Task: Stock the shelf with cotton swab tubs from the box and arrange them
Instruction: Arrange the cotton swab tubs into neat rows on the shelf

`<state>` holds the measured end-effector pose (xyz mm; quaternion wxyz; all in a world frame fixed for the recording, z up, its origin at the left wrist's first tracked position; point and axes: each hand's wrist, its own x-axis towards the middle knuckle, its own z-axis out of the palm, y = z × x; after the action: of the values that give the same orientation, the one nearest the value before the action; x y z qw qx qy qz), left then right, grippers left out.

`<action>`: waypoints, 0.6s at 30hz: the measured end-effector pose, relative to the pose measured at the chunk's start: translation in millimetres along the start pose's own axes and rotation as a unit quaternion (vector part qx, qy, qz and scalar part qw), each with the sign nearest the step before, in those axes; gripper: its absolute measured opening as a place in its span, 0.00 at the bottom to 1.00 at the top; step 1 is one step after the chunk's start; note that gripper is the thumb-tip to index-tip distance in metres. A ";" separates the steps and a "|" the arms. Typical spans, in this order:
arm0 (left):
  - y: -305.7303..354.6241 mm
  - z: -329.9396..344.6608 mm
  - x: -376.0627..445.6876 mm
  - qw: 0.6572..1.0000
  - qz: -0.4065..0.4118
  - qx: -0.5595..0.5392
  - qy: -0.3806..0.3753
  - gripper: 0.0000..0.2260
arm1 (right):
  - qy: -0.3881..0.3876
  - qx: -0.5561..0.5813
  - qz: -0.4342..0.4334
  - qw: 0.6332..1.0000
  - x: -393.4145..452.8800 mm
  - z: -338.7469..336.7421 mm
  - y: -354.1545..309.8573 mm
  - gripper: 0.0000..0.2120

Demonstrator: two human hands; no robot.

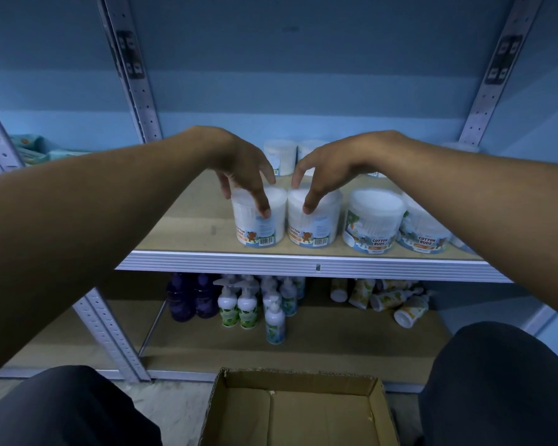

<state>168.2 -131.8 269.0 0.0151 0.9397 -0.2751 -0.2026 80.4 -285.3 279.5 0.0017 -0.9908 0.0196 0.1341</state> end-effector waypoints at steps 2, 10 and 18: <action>2.7 1.4 0.5 1.000 -0.010 -0.002 0.007 0.39 | -0.011 0.003 -0.003 1.000 0.9 -0.7 3.0 0.29; 5.8 1.6 1.9 0.999 -0.029 0.009 0.024 0.48 | -0.020 0.029 -0.014 0.999 1.2 -2.5 13.2 0.33; 0.9 0.8 3.7 1.000 0.017 -0.003 0.009 0.40 | 0.000 -0.004 -0.008 1.000 -0.1 -0.1 11.0 0.31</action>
<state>170.2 -134.4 267.0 0.0234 0.9365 -0.2906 -0.1948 80.0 -296.3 279.7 -0.0017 -0.9909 0.0115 0.1344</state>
